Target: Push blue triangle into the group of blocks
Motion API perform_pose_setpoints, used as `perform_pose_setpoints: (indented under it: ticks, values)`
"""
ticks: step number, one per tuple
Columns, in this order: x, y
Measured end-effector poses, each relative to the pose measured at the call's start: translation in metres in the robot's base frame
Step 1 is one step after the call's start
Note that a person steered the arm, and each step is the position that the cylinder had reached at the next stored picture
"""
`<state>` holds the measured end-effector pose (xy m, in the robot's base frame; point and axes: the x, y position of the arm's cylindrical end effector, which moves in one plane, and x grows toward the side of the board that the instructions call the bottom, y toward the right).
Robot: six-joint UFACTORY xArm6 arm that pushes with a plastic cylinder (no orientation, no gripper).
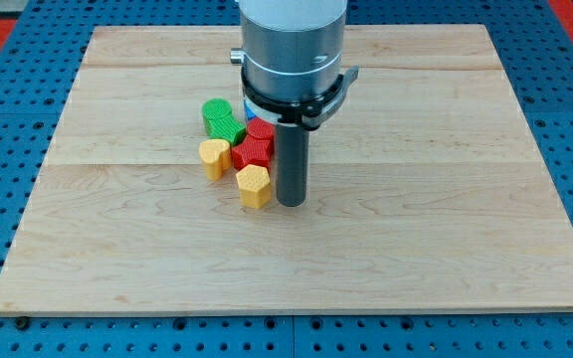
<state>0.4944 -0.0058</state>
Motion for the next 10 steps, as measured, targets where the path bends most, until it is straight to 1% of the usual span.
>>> perform_pose_setpoints:
  ticks: [1, 2, 3, 4, 5, 6, 7, 8, 9, 10]
  values:
    - [-0.007, -0.036]
    - [0.002, -0.032]
    - [0.006, 0.010]
    - [-0.029, 0.112]
    - [-0.116, 0.164]
    - [-0.172, 0.151]
    - [-0.195, 0.112]
    - [-0.169, 0.059]
    - [-0.153, 0.010]
    - [-0.164, 0.004]
